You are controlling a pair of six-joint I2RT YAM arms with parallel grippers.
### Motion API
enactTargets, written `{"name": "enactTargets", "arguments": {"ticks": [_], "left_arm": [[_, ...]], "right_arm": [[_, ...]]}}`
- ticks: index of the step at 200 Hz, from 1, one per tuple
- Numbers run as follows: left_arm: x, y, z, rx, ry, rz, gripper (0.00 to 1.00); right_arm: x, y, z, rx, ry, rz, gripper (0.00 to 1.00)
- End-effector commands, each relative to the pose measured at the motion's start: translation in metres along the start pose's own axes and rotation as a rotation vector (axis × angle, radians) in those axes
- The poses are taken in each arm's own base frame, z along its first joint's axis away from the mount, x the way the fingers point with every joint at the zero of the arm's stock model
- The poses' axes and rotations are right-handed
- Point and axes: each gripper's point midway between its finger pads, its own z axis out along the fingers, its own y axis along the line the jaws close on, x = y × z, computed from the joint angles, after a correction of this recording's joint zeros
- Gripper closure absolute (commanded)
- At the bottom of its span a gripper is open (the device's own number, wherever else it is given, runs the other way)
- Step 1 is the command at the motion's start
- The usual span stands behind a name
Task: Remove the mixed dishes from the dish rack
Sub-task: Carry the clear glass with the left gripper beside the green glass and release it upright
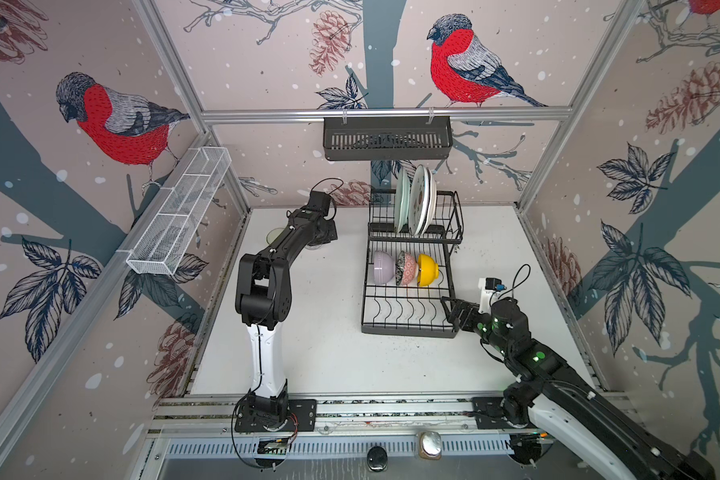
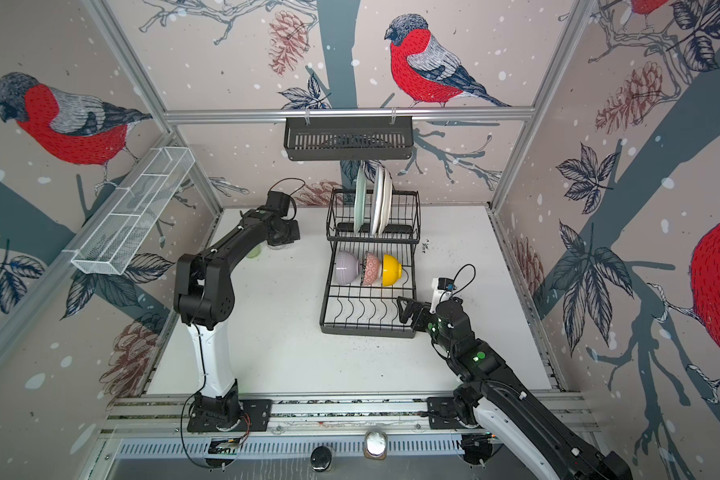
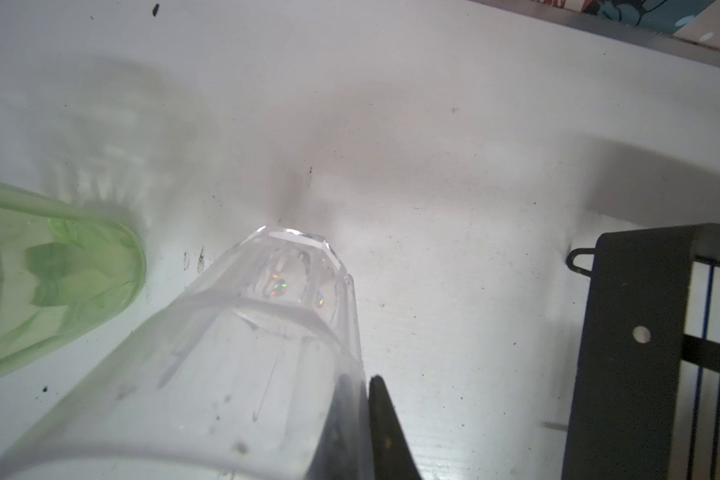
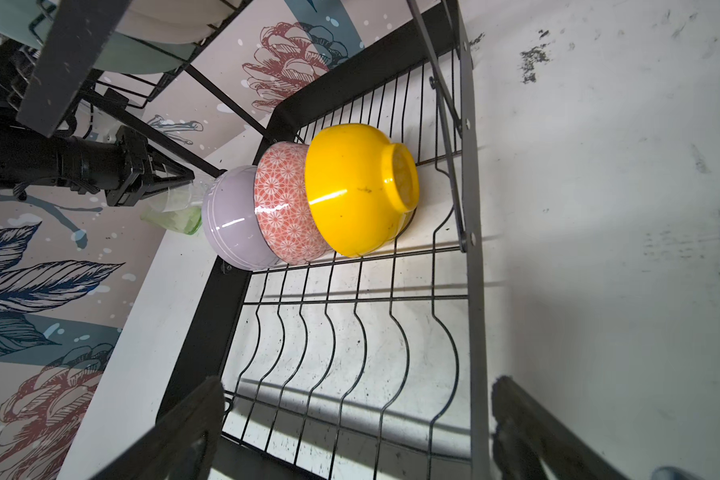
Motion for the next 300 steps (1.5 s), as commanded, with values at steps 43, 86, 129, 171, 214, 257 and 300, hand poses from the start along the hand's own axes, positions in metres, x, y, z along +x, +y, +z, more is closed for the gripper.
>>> {"name": "enactTargets", "arguments": {"ticks": [43,86,129,171,214,257,300], "left_arm": [[0.003,0.003,0.008,-0.012,0.022,0.014,1.0],[0.002,-0.001,0.014,-0.004,0.038,0.015,0.89],[-0.007,-0.005,0.007,0.021,0.01,0.018,0.61],[-0.01,-0.006,0.003,0.022,0.001,0.019,0.32],[-0.011,-0.006,-0.006,0.027,-0.024,0.037,0.06],[-0.01,-0.006,-0.017,0.037,-0.049,0.033,0.03],[-0.003,-0.005,-0.033,0.045,-0.102,0.046,0.03]], "right_arm": [[0.002,0.002,0.004,-0.026,0.005,0.026,0.0],[0.002,0.001,0.005,-0.025,0.006,0.029,0.0],[0.004,0.001,0.007,-0.026,0.015,0.03,0.01],[0.004,0.001,0.008,-0.026,0.019,0.029,0.0],[0.003,0.0,0.008,-0.023,0.018,0.027,0.01],[0.001,0.001,0.008,-0.025,0.016,0.029,0.0],[-0.001,0.001,0.007,-0.016,0.021,0.025,0.01]]}}
